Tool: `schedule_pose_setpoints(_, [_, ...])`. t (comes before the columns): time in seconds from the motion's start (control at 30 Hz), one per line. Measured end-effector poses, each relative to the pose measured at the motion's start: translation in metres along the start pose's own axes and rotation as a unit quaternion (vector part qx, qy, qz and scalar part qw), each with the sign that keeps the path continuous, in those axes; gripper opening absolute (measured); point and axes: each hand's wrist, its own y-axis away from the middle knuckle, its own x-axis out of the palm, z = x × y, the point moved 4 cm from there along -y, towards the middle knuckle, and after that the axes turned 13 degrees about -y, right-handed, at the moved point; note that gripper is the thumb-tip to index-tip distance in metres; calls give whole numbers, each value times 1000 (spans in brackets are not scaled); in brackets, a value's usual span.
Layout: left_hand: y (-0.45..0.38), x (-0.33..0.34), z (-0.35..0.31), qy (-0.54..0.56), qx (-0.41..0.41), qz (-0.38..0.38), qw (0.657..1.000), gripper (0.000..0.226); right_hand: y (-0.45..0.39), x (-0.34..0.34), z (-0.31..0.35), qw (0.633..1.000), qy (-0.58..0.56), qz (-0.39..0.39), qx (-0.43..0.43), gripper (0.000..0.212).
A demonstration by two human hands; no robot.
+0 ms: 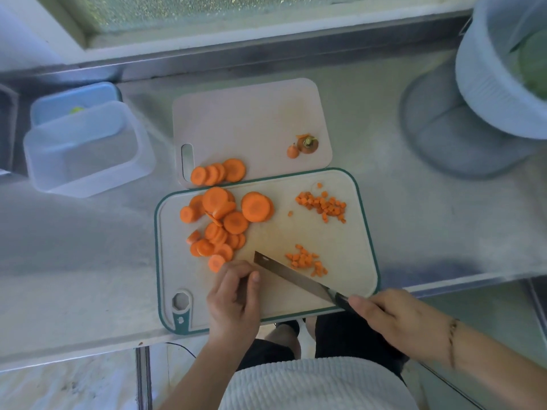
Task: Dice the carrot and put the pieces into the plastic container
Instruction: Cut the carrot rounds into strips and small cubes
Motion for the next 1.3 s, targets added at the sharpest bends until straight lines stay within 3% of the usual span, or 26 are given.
schedule_pose_setpoints(0.3, [-1, 4, -2, -16, 48, -2, 999, 25, -32, -72, 13, 999, -28, -35, 28, 59])
schedule_pose_setpoints(0.47, [-7, -3, -16, 19, 64, -33, 997, 21, -23, -78, 26, 991, 117, -56, -31, 61])
schedule_pose_setpoints(0.57, [-33, -13, -58, 34, 181, -52, 982, 9, -14, -73, 30, 962, 253, -79, -73, 63])
schedule_pose_setpoints(0.67, [-66, 2, -87, -57, 273, 34, 960, 16, -12, -67, 30, 919, 369, -104, -92, 72])
schedule_pose_setpoints(0.77, [-85, 34, -86, -217, 263, 194, 920, 34, -15, -65, 25, 894, 419, -114, -110, 77])
schedule_pose_setpoints(0.9, [-94, 57, -85, -261, 218, 293, 894, 33, -15, -65, 25, 881, 441, -120, -123, 71])
schedule_pose_setpoints(1.3, [-111, 94, -98, -287, 189, 306, 888, 29, -14, -69, 32, 865, 459, -137, -153, 62])
